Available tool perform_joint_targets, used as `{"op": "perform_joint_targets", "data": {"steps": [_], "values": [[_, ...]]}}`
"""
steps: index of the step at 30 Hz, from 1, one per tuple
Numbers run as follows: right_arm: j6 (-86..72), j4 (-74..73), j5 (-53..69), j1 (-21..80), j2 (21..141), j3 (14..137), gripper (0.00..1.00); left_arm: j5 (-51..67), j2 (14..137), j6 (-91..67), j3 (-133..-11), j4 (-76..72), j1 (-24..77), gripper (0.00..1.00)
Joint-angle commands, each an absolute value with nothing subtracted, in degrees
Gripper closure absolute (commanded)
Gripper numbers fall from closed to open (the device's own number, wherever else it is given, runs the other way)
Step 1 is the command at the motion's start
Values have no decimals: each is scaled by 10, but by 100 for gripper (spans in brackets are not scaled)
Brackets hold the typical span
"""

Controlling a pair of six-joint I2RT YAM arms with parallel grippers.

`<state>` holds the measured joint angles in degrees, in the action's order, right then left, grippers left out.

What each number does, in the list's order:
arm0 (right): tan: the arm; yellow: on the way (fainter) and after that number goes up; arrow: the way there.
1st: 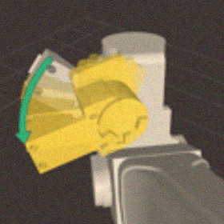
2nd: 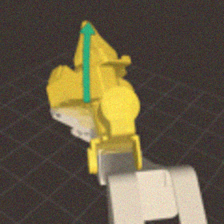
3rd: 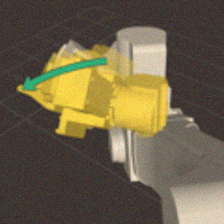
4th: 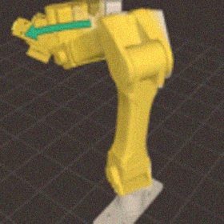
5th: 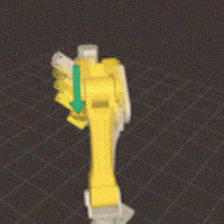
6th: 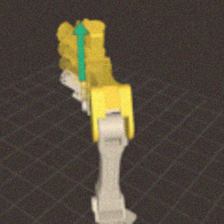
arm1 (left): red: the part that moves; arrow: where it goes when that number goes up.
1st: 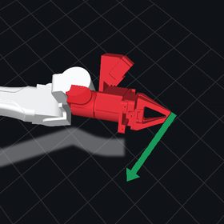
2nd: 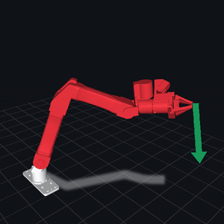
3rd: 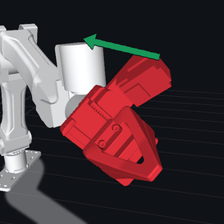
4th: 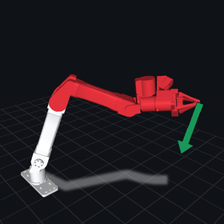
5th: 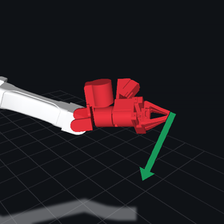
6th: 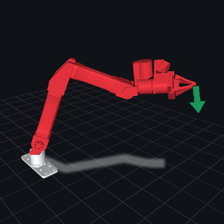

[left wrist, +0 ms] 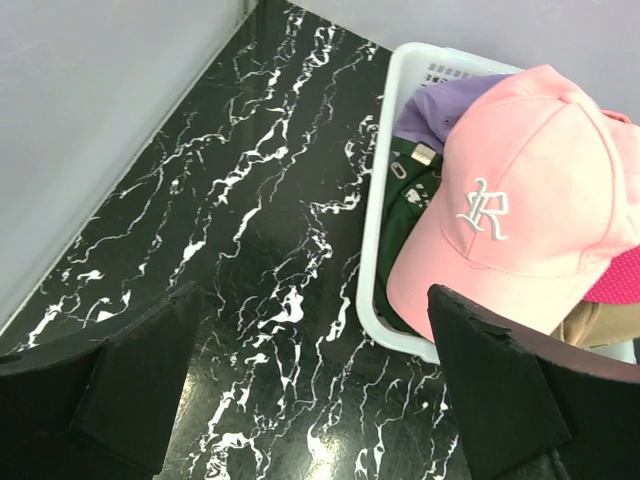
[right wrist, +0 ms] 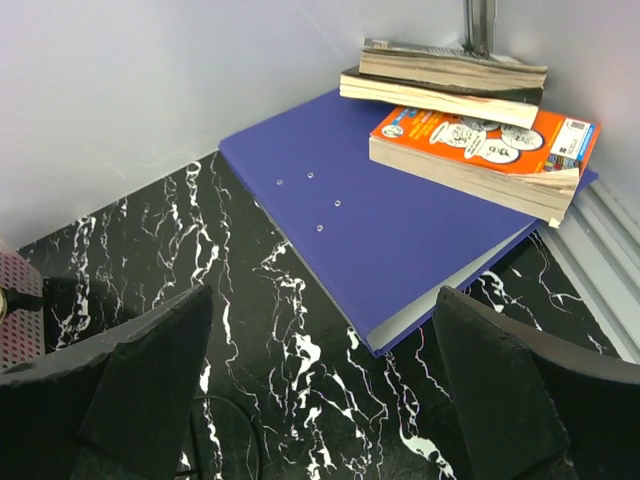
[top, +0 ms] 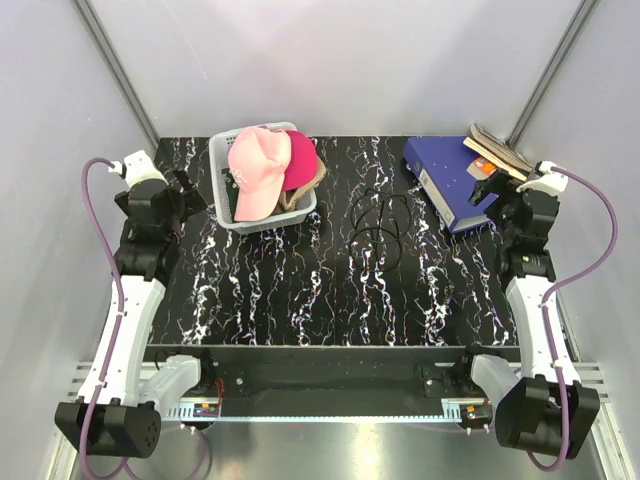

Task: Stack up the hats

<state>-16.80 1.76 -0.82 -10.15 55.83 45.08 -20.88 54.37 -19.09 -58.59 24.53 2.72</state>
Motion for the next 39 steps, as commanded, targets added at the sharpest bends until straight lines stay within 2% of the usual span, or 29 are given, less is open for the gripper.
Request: {"op": "perform_joint_targets", "data": {"steps": [1, 4, 9, 12, 16, 23, 31, 34, 35, 38, 39], "values": [[-159, 18, -25, -101, 561, 477, 0, -262, 537, -193, -608, 257, 30, 1], [-151, 19, -54, -101, 557, 477, 0, -296, 539, -200, -622, 271, 33, 1], [-137, 4, -73, -101, 573, 492, 0, -274, 583, -164, -662, 257, 56, 1], [-135, 4, -68, -101, 589, 497, 0, -286, 646, -127, -703, 244, 121, 1], [-146, 4, -67, -101, 598, 504, 2, -290, 747, -77, -820, 243, 212, 1], [-163, -26, -21, -100, 576, 500, 4, -229, 938, -98, -943, 257, 208, 2], [-167, -51, -2, -100, 563, 501, 5, -223, 1068, -117, -1056, 295, 189, 8], [-165, -54, -2, -100, 562, 504, 5, -214, 1103, -134, -1082, 315, 176, 23], [-166, -52, 11, -100, 562, 503, 5, -216, 1106, -137, -1083, 316, 175, 36], [-165, -47, 18, -100, 568, 500, 6, -236, 1102, -141, -1082, 309, 174, 57], [-163, -44, 15, -100, 570, 499, 6, -236, 1103, -136, -1083, 308, 173, 72]]}}
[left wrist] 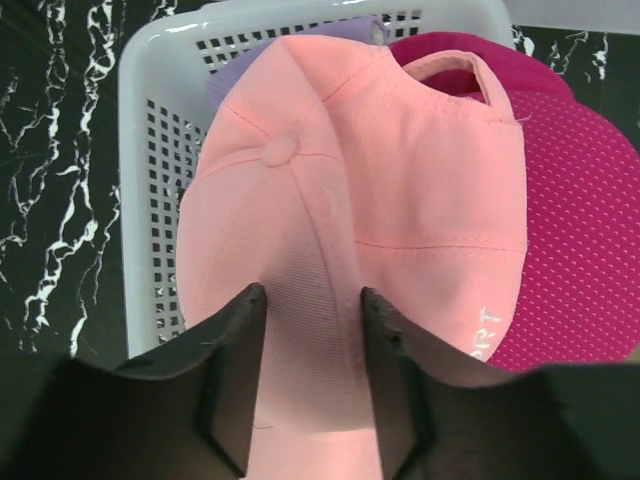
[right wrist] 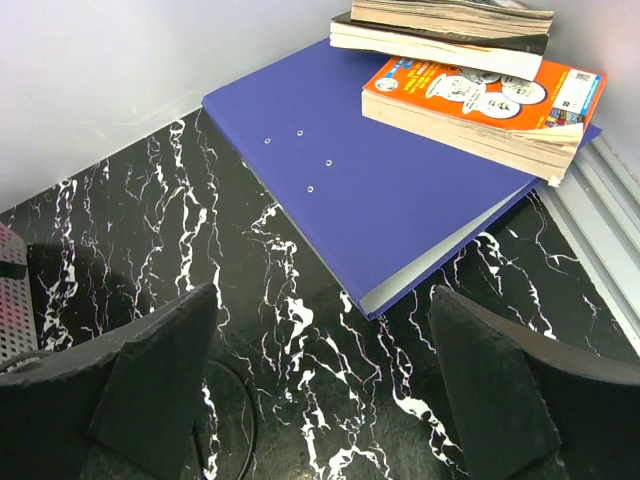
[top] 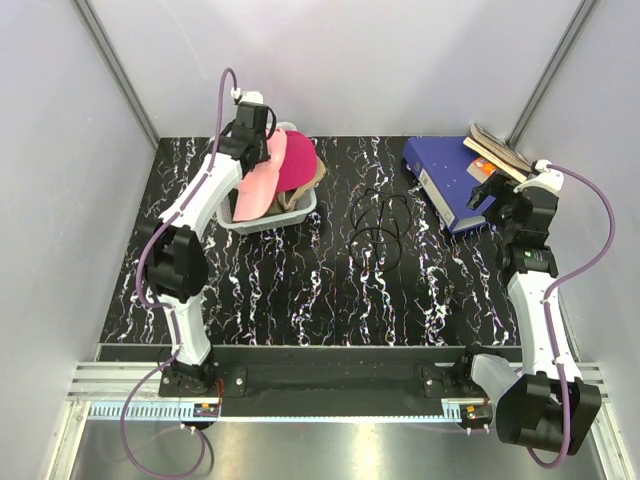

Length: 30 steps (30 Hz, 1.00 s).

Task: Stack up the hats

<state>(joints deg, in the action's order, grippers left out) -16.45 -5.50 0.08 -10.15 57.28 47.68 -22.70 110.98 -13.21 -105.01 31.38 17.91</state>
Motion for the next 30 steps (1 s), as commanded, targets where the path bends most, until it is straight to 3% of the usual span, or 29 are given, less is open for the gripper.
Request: {"op": "perform_joint_targets", "data": {"steps": [1, 3, 4, 10, 14, 23, 27, 30], "values": [[-160, -39, 16, -99, 572, 502, 6, -236, 1103, -136, -1086, 308, 173, 80], [-153, -38, 20, -98, 588, 518, 7, -225, 1093, -140, -1087, 308, 173, 97], [-151, -37, 25, -98, 593, 526, 7, -222, 1087, -141, -1086, 308, 173, 100], [-144, -71, 85, -90, 628, 600, 13, -222, 1019, -146, -1092, 323, 173, 100], [-113, -96, 63, -10, 656, 667, 13, -215, 956, -176, -1104, 338, 171, 100], [-129, -89, 90, 171, 714, 784, 12, -105, 874, -475, -1082, 342, 151, 100], [-134, -52, 112, 227, 715, 797, 12, -34, 845, -654, -1007, 246, 157, 100], [-109, -49, 109, 275, 714, 803, 12, -51, 822, -749, -962, 190, 184, 100]]}}
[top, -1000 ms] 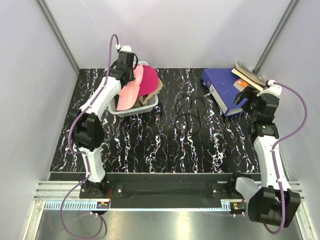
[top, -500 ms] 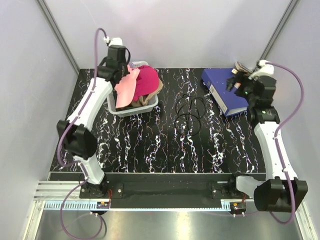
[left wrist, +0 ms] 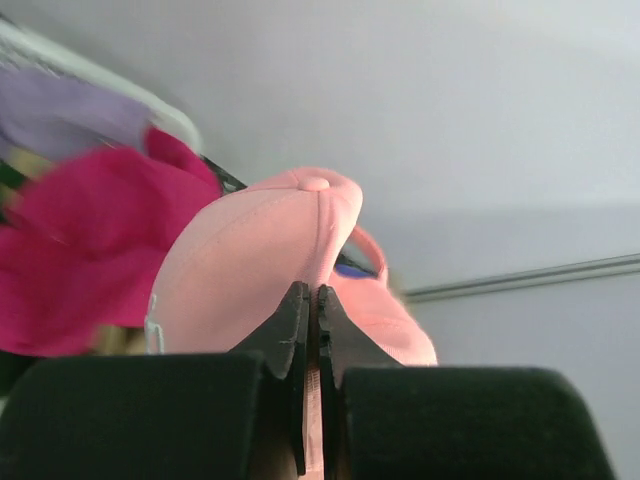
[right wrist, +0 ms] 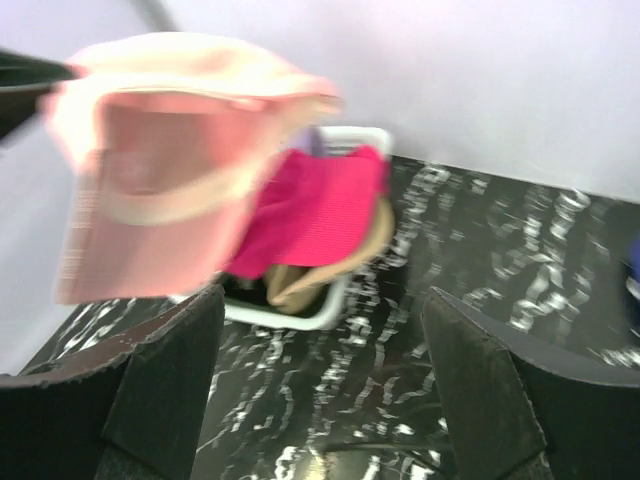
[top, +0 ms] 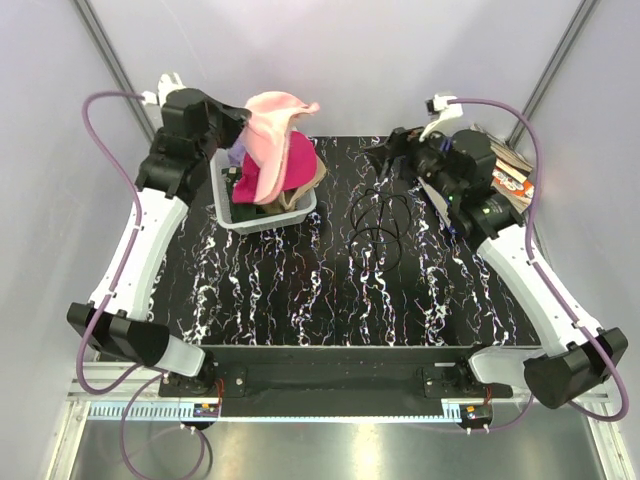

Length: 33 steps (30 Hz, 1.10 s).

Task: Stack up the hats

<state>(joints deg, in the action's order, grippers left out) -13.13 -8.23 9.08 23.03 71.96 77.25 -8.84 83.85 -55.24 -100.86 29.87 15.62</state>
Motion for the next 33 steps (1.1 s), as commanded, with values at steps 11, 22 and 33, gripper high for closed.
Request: {"op": "perform_joint_targets", "data": {"steps": [11, 22, 33], "values": [[-49, -47, 67, 398, 690, 763, 13, -157, 818, -914, -967, 142, 270, 100], [-123, 31, 79, 425, 728, 755, 15, -224, 833, -904, -1000, 142, 328, 100], [-155, 43, 57, 425, 753, 766, 59, -236, 821, -882, -978, 138, 352, 100]]}}
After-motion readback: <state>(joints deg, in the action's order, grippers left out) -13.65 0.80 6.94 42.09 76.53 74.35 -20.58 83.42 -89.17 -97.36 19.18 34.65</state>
